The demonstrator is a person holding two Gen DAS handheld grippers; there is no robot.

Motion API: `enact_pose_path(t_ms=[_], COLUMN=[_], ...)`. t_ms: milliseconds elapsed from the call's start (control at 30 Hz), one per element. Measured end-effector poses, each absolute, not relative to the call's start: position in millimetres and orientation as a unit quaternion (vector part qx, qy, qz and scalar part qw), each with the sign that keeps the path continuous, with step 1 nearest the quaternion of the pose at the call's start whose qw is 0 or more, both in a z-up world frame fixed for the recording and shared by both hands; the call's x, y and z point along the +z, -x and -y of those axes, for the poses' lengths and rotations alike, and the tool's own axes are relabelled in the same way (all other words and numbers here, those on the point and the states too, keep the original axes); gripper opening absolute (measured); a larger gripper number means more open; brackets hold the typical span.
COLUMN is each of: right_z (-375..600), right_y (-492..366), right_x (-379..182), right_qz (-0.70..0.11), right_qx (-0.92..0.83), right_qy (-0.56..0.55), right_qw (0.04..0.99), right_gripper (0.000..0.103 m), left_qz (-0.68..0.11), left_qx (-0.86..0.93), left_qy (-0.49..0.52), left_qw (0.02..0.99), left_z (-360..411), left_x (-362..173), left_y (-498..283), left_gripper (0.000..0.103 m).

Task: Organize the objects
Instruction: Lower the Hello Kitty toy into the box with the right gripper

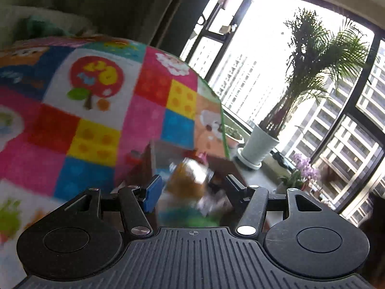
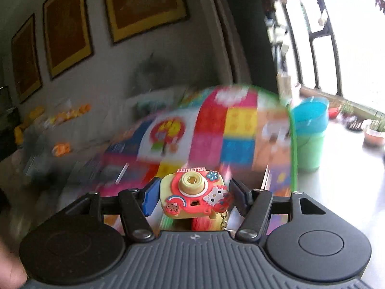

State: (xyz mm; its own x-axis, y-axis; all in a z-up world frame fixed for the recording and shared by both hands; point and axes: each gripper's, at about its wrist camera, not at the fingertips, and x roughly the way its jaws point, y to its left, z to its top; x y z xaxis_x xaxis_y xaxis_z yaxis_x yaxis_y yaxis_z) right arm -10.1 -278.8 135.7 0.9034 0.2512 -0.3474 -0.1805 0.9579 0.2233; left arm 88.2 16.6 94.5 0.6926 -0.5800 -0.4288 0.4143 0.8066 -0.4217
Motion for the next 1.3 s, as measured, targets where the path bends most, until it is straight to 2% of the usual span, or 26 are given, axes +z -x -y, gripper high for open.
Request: enact_pose_path(t_ms=[100, 133, 167, 267, 333, 500, 633, 833, 1000, 1167, 1267, 1300], right_z=[285, 288, 290, 291, 287, 266, 236, 186, 189, 170, 165, 167], right_y=[-32, -47, -63, -75, -68, -40, -7, 38, 34, 39, 37, 37], right_x=[174, 181, 187, 191, 188, 165, 132, 70, 34, 4, -4, -3], right_qz=[-0.186, -0.197, -0.204, -0.197, -0.188, -0.192, -0.194, -0.207, -0.282, -0.272, -0.283, -0.279], right_qx=[0.102, 0.101, 0.086, 0.046, 0.034, 0.029, 0.048, 0.108, 0.138, 0.12, 0.128, 0.126], right_qy=[-0.11, -0.121, -0.136, -0.14, -0.132, -0.074, -0.017, 0.071, 0.001, 0.022, -0.002, -0.012], right_qw=[0.971, 0.968, 0.966, 0.969, 0.973, 0.978, 0.98, 0.97, 0.949, 0.955, 0.95, 0.952], right_gripper=[0.064, 0.075, 0.08, 0.081, 0.086, 0.087, 0.098, 0.098, 0.098, 0.098, 0.098, 0.098], left_qz=[-0.284, -0.29, -0.298, -0.32, -0.332, -0.351, -0.357, -0.361, -0.36, -0.388, -0.414, -0.419], left_qx=[-0.254, -0.245, -0.233, -0.205, -0.193, -0.191, -0.209, -0.204, -0.198, -0.167, -0.154, -0.146], left_qy=[0.13, 0.125, 0.121, 0.123, 0.135, 0.169, 0.179, 0.187, 0.19, 0.218, 0.184, 0.165], left_qw=[0.915, 0.917, 0.918, 0.917, 0.913, 0.901, 0.893, 0.891, 0.892, 0.88, 0.878, 0.881], left_z=[-36, -43, -52, -78, -95, -107, -93, -70, -49, -41, -28, -25], left_x=[81, 76, 72, 60, 50, 32, 30, 39, 38, 36, 30, 28], left_y=[-66, -62, -59, -54, -55, -67, -80, -109, -132, -177, -203, -206], left_gripper=[0.062, 0.062, 0.062, 0.062, 0.062, 0.062, 0.062, 0.062, 0.062, 0.062, 0.061, 0.057])
